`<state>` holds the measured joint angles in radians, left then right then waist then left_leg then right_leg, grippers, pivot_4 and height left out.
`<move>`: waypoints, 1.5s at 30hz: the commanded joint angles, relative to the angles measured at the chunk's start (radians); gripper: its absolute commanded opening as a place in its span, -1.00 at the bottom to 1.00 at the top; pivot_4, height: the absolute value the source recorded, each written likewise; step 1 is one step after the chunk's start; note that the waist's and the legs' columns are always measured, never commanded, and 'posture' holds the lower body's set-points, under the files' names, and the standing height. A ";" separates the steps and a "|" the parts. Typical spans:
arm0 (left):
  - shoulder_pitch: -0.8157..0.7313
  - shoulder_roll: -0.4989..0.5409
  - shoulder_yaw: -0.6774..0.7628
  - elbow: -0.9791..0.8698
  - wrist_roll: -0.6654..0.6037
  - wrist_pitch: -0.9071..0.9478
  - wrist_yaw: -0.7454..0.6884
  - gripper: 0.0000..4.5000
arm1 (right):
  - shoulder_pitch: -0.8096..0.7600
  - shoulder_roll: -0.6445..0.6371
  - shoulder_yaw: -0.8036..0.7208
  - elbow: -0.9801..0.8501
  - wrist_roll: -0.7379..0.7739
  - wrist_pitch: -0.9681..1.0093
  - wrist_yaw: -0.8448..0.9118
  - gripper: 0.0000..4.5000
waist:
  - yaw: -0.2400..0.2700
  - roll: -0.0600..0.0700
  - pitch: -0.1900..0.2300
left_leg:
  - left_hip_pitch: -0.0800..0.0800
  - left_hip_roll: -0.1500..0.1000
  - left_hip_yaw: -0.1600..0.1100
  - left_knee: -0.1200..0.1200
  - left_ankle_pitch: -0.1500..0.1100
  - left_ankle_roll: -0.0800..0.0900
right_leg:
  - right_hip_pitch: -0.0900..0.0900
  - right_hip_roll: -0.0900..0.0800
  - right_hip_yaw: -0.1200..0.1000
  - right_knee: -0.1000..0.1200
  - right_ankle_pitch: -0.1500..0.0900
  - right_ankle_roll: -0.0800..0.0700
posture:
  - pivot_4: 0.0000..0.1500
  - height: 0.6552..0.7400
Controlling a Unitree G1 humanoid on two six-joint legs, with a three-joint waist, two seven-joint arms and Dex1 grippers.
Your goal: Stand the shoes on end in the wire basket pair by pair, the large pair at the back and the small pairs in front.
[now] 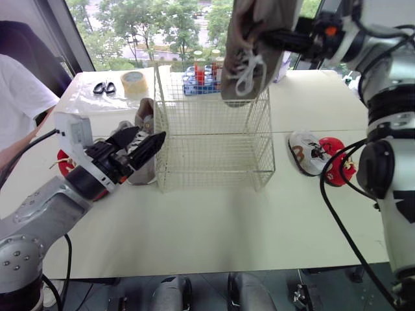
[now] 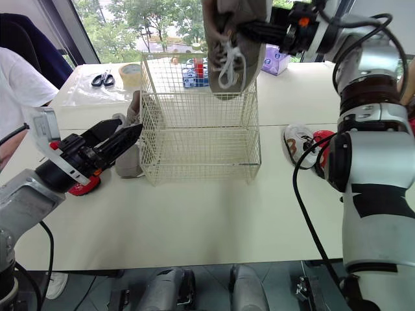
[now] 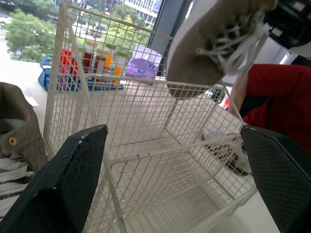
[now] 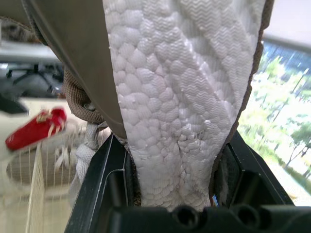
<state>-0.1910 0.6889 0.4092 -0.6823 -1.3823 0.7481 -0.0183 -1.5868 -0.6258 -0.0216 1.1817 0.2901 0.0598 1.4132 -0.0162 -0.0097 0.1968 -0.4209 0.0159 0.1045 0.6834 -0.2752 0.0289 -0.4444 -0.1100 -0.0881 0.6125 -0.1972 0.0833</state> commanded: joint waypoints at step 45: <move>-0.396 0.234 -0.108 0.549 0.408 0.125 -0.095 1.00 | 0.128 -0.279 -0.151 -0.467 0.037 0.402 0.192 0.97 | 0.008 0.000 0.001 | -0.002 -0.001 -0.002 0.000 0.001 -0.002 | -0.001 -0.001 -0.002 0.001 0.000 0.000 | 1.00 1.00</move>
<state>-0.5331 0.8782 0.3245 -0.1771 -1.0237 0.8334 -0.0851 -1.4851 -0.8809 -0.1473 0.9298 0.2270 0.3319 1.5638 -0.0082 -0.0094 0.1974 -0.4226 0.0155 0.1029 0.6832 -0.2743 0.0272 -0.4458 -0.1107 -0.0904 0.6139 -0.1970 0.0834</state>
